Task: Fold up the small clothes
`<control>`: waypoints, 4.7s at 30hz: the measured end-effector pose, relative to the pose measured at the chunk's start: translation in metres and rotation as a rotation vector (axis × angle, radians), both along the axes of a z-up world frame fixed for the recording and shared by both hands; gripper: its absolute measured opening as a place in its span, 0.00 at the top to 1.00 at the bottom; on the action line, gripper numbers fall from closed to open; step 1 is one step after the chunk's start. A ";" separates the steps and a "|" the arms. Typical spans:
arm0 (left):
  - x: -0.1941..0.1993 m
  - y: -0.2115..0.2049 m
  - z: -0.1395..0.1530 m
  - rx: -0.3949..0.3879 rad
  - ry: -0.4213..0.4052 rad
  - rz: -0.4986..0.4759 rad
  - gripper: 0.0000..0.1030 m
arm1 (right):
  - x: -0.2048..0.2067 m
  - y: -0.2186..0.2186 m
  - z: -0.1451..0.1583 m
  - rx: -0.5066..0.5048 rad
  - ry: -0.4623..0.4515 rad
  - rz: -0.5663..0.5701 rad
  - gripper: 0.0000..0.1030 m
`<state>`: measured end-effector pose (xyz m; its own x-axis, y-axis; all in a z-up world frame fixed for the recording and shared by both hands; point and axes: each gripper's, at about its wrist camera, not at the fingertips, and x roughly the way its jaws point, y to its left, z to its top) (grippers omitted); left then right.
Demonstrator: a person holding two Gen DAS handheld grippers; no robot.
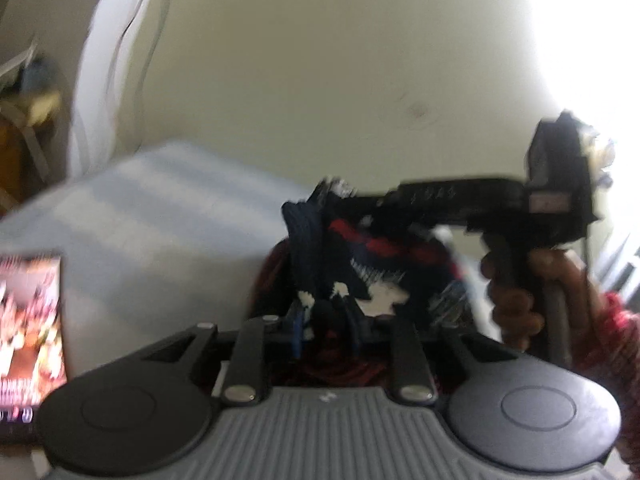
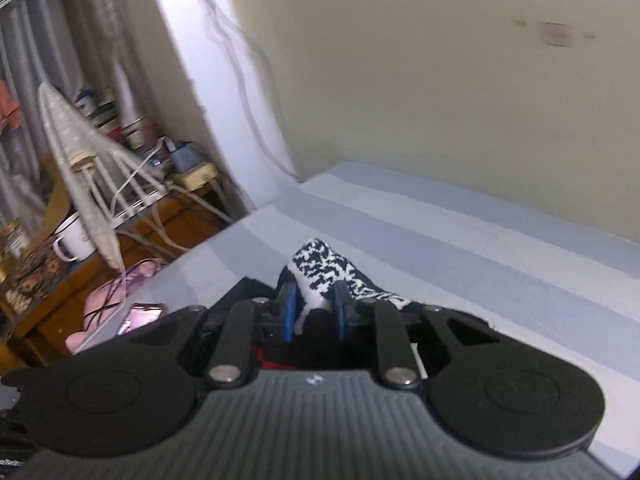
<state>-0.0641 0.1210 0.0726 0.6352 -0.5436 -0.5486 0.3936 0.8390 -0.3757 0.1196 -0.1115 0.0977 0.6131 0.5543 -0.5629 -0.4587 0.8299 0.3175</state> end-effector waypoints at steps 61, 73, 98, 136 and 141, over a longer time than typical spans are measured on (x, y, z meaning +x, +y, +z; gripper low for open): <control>-0.022 -0.039 0.030 0.353 -0.090 0.046 0.00 | -0.152 -0.111 -0.085 0.245 0.044 -0.251 0.14; 0.058 -0.026 -0.001 0.178 0.110 -0.044 0.00 | -0.121 -0.109 -0.084 0.323 0.140 -0.224 0.12; 0.076 -0.024 -0.041 -0.050 0.214 -0.059 0.00 | -0.001 -0.071 -0.089 0.442 0.258 -0.063 0.19; 0.019 -0.117 -0.039 0.066 0.136 -0.279 0.00 | -0.123 -0.155 -0.079 0.372 0.212 -0.270 0.06; 0.015 -0.113 -0.033 0.091 0.089 -0.254 0.00 | -0.120 -0.148 -0.080 0.369 0.190 -0.261 0.00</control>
<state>-0.0488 0.0080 0.0392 0.4320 -0.6250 -0.6502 0.5645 0.7496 -0.3455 -0.0008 -0.2598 0.0182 0.6639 0.5790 -0.4733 -0.1557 0.7260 0.6698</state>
